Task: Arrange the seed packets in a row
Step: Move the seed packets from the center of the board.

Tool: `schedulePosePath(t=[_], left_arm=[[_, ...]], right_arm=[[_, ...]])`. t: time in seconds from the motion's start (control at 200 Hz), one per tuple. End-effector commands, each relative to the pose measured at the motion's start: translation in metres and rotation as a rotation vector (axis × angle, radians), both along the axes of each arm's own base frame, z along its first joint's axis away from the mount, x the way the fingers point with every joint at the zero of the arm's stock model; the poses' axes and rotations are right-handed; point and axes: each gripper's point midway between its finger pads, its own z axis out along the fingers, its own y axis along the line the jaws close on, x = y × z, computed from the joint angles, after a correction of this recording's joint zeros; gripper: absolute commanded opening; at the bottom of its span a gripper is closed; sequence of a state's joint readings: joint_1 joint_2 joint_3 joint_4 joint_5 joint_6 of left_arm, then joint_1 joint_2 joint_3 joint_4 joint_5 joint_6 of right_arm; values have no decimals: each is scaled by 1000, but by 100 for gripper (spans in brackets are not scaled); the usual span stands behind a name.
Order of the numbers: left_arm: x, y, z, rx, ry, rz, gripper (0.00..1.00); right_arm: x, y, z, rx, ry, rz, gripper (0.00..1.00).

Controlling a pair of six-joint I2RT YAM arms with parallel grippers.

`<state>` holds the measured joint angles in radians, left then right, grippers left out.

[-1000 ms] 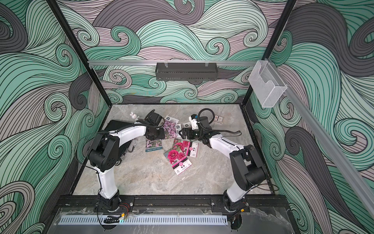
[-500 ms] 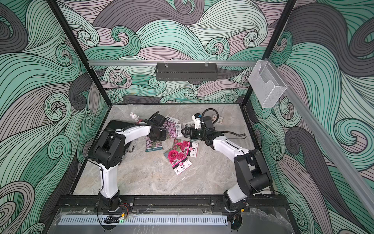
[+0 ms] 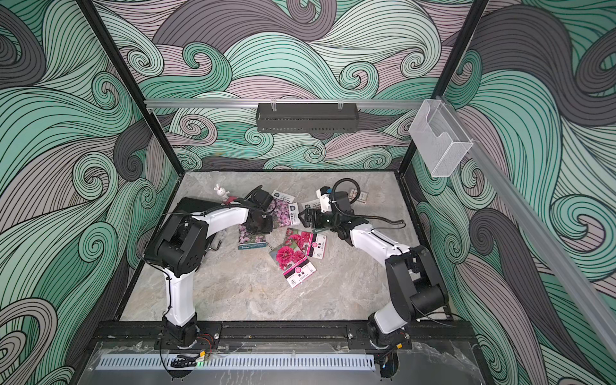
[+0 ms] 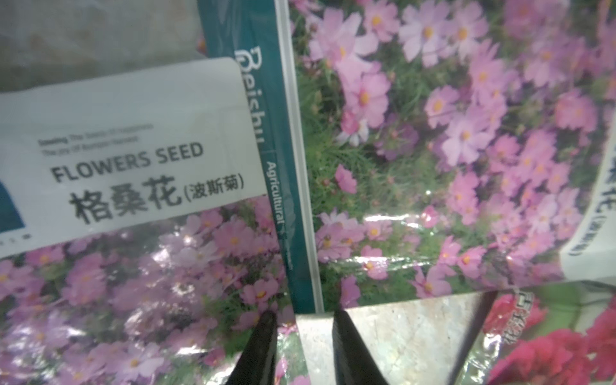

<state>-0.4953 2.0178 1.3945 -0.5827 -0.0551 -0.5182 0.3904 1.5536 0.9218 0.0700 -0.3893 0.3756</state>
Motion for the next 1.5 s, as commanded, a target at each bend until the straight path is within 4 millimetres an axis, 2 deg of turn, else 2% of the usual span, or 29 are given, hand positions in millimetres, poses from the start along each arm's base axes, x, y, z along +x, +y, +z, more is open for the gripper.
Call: schedulePosePath(t=[0.0,0.275,0.405,0.695,0.861,1.016,1.111,1.206,1.281,1.496], left_arm=[[-18,14,4,65,36,-23,29],[-31,23,12,95,47,-74,23],[-30,28,15,103,41,-82,18],[-20,42,20,118,27,-87,18],[-17,51,24,136,19,-84,17],[-13,54,33,130,-1,-76,18],[-10,52,45,117,-24,-76,24],[-7,50,60,102,-53,-76,40],[-5,48,71,85,-77,-75,48],[-6,40,93,19,-109,-71,53]], right_arm=[[-1,0,6,10,-17,1,97],[-2,1,6,15,-17,4,97],[-3,2,3,16,-12,8,97],[-6,7,-3,4,-2,30,97],[-6,13,-15,-17,26,52,96],[1,23,-38,-38,77,74,94],[9,31,-53,-42,113,85,93],[18,40,-65,-38,145,105,90],[23,46,-72,-29,160,116,88],[34,53,-87,-14,188,107,84]])
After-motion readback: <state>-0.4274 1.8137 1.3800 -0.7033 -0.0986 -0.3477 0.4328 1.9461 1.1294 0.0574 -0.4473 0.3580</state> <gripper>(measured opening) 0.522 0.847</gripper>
